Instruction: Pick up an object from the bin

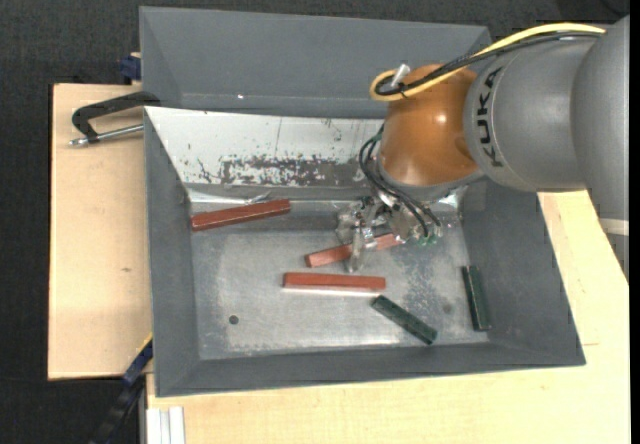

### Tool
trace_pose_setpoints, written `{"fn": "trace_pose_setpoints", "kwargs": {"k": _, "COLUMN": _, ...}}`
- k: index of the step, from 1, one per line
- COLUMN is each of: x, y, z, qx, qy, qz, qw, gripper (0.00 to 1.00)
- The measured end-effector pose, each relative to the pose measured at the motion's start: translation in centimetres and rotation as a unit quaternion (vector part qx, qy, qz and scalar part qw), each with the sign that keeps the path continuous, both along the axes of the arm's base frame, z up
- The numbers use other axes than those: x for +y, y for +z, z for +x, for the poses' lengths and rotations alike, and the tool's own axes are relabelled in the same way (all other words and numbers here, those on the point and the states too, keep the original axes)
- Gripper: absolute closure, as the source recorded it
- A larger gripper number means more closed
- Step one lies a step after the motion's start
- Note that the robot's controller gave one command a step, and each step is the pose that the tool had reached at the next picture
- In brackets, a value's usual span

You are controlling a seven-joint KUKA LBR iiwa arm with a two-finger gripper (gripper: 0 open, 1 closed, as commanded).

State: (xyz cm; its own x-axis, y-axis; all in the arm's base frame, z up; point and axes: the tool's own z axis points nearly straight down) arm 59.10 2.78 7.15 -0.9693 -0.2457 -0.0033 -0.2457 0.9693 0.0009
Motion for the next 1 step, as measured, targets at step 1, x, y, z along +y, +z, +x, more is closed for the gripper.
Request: {"fn": "trace_pose_setpoints", "kwargs": {"k": 1, "x": 0.00, "y": -0.02, "z": -0.02, "qx": 0.0002, "qy": 0.000, "qz": 0.000, "qw": 1.0000, "gripper": 1.00}}
